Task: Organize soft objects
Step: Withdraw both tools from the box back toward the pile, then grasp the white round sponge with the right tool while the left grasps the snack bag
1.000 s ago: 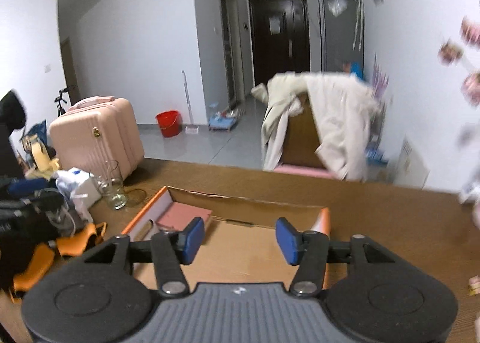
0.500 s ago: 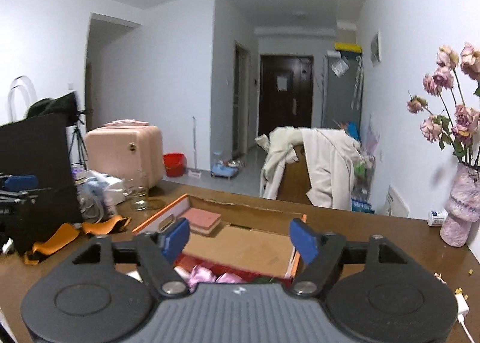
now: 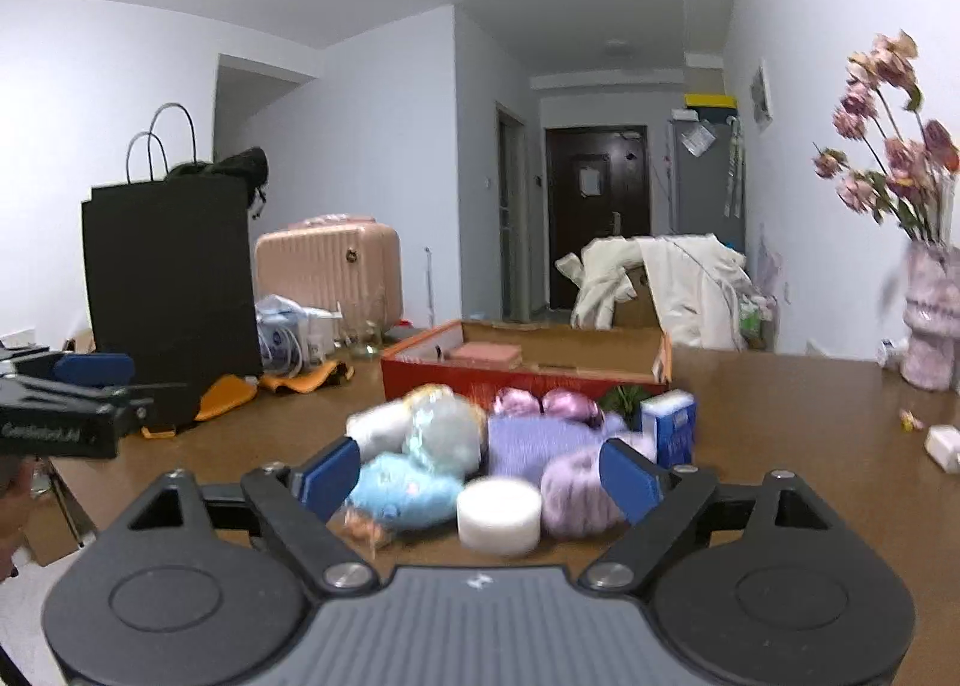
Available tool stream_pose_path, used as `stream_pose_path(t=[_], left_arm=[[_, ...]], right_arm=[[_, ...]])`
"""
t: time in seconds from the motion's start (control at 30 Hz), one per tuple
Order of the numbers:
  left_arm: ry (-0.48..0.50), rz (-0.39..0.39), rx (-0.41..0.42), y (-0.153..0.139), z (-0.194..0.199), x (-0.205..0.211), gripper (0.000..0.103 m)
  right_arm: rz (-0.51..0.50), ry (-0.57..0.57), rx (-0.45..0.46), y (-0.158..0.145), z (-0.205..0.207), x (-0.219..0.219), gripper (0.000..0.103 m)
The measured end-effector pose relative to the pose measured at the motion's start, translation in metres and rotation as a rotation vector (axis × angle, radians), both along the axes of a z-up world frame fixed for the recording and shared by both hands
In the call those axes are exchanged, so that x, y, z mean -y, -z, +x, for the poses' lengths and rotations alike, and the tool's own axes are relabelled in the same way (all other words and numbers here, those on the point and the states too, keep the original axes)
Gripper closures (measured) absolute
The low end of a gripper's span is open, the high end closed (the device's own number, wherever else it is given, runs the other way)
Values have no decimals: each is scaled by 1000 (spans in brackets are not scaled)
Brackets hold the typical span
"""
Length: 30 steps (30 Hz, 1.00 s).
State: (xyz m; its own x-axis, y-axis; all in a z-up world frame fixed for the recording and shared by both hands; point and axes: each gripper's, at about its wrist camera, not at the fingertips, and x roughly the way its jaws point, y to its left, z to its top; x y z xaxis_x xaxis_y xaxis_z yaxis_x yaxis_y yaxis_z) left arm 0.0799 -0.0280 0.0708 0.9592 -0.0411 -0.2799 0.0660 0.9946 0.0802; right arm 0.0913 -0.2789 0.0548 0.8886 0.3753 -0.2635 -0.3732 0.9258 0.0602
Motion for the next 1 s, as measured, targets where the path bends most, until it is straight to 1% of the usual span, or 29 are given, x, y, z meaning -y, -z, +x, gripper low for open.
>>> stream_pose_path(t=[0.13,0.37,0.53,0.7,0.77,0.83,0.9,0.97,1.0], left_arm=[[8,-14,-9,5,-2,-1,11],[44,-20,-27,10,11,-4,11],[86,-41,-106,27,37,-7,11],[150,-56,-184,49,73,5,11],[162,-58,-219,58,90,12,14],[167,-66,-259,67,107,18,21],[173,-75,-292,74,120,20,25],[178,-81,-319,81,129,20,28],[178,-83,-332,83,133,19,32]], right_arm=[[-4,-12,-24,7,-4,-1,16],[10,18,-54,13,3,-7,18],[-1,40,-86,20,17,-14,18],[3,70,-132,26,38,-18,19],[-4,84,-147,28,47,-21,21],[-10,94,-160,29,55,-23,22],[-16,100,-171,31,63,-24,22],[-17,101,-185,33,71,-26,27],[-17,101,-193,34,76,-27,28]])
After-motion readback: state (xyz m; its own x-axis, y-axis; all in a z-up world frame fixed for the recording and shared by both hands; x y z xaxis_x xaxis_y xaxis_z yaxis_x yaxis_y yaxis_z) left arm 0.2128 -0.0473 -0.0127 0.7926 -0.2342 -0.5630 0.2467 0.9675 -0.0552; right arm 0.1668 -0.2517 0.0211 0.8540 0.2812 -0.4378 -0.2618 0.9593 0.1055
